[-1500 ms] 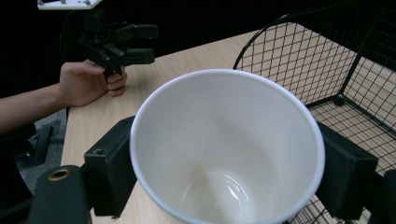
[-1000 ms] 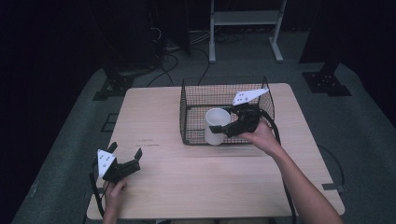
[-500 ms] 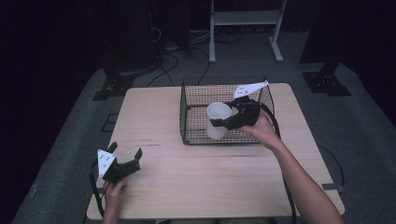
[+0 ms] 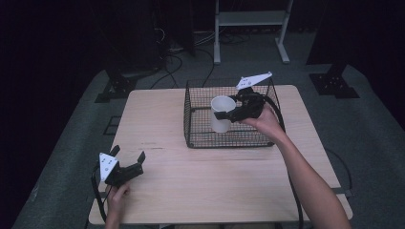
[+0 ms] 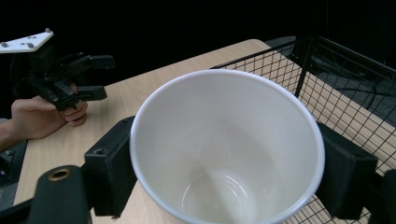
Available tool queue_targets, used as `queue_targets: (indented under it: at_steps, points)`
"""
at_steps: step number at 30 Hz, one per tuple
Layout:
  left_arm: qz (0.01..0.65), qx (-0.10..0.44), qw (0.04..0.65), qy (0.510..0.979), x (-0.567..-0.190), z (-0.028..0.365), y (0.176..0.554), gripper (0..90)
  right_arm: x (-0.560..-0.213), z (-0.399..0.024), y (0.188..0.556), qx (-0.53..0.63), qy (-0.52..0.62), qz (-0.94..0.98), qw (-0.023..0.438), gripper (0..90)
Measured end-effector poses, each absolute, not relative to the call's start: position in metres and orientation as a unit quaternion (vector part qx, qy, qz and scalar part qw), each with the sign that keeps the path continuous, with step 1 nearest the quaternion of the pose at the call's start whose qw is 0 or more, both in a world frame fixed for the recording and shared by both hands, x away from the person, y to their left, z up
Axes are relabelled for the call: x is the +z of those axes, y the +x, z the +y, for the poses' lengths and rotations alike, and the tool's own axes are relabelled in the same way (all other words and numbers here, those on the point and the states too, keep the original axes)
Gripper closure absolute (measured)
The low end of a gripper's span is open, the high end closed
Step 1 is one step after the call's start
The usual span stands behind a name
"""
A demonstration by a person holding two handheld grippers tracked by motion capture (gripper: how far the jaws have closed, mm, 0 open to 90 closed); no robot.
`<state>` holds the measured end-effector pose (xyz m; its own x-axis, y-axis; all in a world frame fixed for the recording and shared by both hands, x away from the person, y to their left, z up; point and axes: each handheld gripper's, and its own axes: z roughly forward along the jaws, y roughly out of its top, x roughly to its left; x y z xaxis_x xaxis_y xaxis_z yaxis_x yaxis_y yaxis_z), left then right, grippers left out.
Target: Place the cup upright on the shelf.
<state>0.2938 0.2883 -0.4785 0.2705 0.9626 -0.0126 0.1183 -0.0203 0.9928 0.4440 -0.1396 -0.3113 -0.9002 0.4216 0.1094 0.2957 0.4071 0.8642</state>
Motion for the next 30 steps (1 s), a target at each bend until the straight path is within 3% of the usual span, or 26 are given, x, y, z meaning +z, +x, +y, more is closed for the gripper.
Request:
queue_targets:
  at_steps: [30]
  points:
    - [0.455, 0.396, 0.534, 0.593, -0.478, 0.289, 0.294, 0.0, -0.319, -0.124, 0.483, 0.483, 0.233, 0.842, 0.065, 18.9]
